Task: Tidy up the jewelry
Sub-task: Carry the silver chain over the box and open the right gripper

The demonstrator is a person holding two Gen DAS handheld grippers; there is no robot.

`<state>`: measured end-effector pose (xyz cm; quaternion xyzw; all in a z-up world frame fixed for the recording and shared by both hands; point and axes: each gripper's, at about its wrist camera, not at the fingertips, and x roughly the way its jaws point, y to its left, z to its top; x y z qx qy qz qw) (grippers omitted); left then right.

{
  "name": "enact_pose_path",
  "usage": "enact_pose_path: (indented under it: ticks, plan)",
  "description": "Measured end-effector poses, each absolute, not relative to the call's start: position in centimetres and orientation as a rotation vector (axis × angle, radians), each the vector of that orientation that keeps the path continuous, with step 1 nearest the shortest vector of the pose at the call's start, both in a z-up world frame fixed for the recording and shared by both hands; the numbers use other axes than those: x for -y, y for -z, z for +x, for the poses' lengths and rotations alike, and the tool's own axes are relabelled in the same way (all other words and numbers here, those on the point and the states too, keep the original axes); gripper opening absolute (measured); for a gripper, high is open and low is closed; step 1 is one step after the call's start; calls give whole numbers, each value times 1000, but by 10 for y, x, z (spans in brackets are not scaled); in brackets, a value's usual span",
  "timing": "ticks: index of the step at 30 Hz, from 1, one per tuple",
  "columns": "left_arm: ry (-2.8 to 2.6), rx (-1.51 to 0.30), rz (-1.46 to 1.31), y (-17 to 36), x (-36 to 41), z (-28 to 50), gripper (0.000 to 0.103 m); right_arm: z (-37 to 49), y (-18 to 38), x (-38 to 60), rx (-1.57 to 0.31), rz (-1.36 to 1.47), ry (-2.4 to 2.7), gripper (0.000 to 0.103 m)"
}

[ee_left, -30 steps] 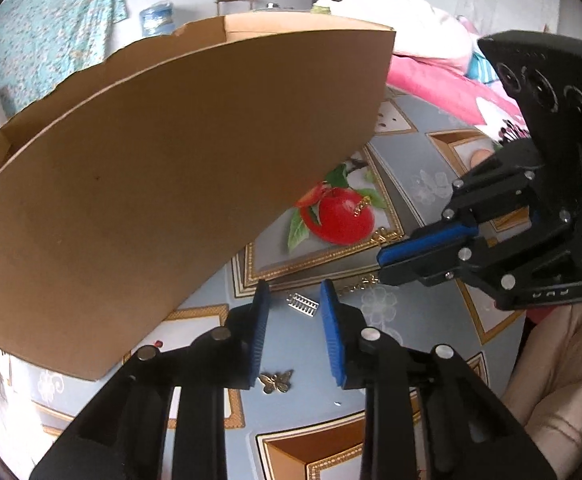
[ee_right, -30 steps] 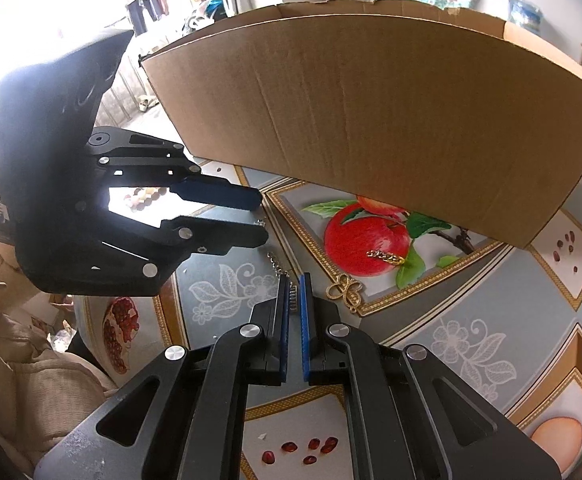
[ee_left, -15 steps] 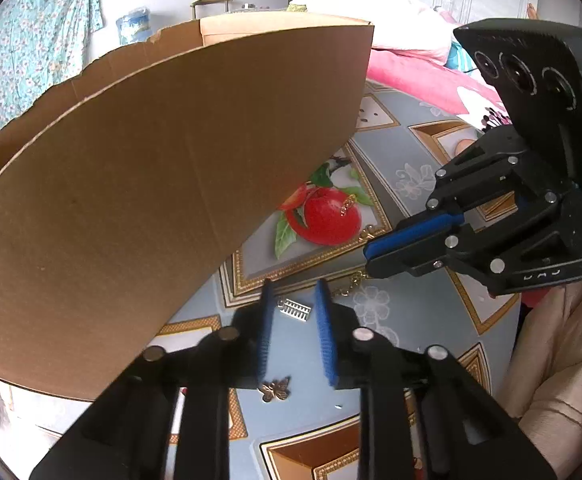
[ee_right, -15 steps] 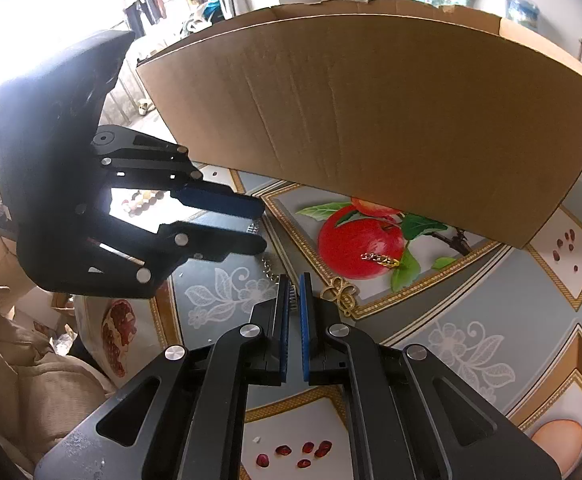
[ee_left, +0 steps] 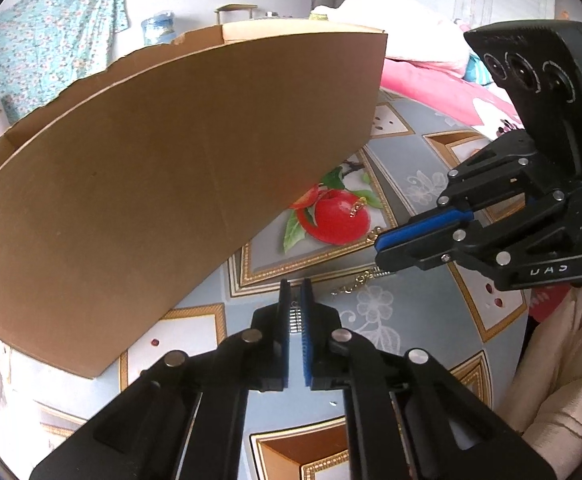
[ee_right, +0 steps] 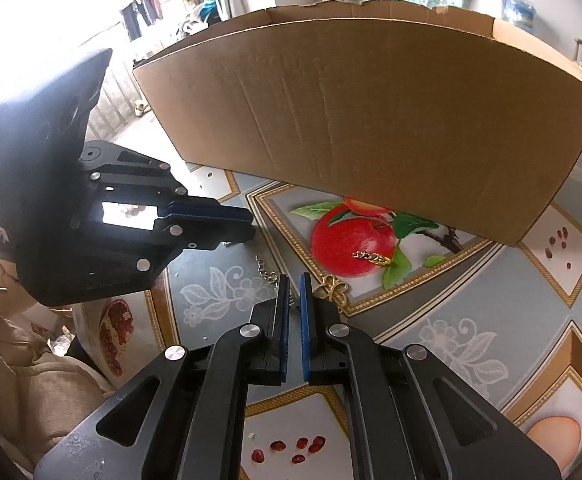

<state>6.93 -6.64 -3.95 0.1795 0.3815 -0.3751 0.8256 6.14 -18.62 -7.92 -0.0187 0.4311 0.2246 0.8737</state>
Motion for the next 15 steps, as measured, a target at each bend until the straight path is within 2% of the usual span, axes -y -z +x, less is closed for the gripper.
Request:
enact_pose_path:
  ticks: [10, 15]
  plan:
    - [724, -776, 204, 19, 36, 71, 4, 60, 78, 198, -891, -9, -464, 4]
    - [700, -766, 143, 9, 24, 71, 4, 59, 76, 203, -875, 21, -486, 9]
